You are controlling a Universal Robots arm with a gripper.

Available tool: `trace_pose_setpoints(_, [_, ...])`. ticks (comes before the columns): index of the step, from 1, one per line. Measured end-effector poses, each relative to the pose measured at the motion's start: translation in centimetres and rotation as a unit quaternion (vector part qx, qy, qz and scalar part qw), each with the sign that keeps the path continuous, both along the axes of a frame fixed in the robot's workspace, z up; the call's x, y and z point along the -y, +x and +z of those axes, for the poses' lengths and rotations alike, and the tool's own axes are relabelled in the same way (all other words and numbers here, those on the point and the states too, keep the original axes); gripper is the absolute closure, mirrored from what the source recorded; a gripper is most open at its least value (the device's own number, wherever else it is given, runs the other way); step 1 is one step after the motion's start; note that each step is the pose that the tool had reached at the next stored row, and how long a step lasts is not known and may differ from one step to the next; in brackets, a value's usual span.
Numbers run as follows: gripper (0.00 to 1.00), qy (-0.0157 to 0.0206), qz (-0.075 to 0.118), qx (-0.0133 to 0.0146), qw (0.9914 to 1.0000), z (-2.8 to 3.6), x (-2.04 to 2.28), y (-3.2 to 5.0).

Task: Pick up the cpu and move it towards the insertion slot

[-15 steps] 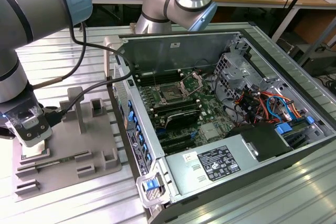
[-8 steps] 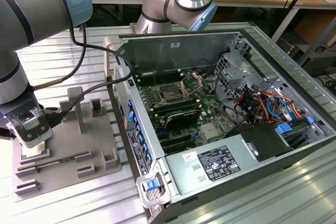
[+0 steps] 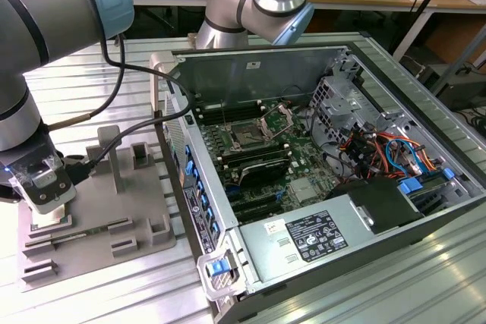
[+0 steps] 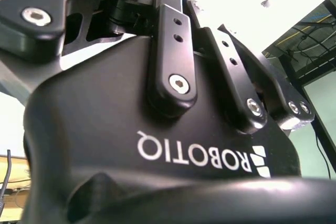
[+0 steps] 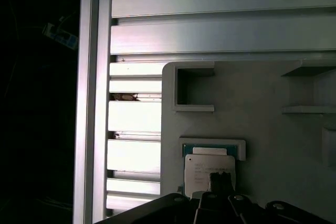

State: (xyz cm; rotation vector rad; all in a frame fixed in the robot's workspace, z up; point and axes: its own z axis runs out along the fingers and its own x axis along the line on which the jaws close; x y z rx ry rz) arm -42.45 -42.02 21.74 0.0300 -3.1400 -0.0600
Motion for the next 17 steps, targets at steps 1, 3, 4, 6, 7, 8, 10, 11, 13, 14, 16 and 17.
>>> trace_pose_setpoints(1, [0.82,0.0,0.0,0.0,1.0,0.0,0.0,0.0])
trace_pose_setpoints(3, [0.76,0.0,0.0,0.0,1.0,-0.01,0.0,0.0])
trace_pose_setpoints(4, [0.7,0.0,0.0,0.0,1.0,-0.01,0.0,0.0])
trace_pose_setpoints(6, [0.58,0.0,0.0,0.0,1.0,-0.01,0.0,0.0])
trace_pose_setpoints(7, [0.58,0.0,0.0,0.0,1.0,-0.02,0.0,0.0])
trace_pose_setpoints(8, [0.52,0.0,0.0,0.0,1.0,-0.02,0.0,0.0])
trace_pose_setpoints(10, [0.46,0.0,0.0,0.0,1.0,-0.02,0.0,0.0])
trace_pose_setpoints(11, [0.39,0.0,0.0,0.0,1.0,-0.02,0.0,0.0])
trace_pose_setpoints(13, [0.39,0.0,0.0,0.0,1.0,-0.03,0.0,0.0])
trace_pose_setpoints(14, [0.39,0.0,0.0,0.0,1.0,-0.04,0.0,0.0])
trace_pose_setpoints(16, [0.39,0.0,0.0,0.0,1.0,-0.03,0.0,0.0])
trace_pose_setpoints(17, [0.39,0.0,0.0,0.0,1.0,-0.04,0.0,0.0])
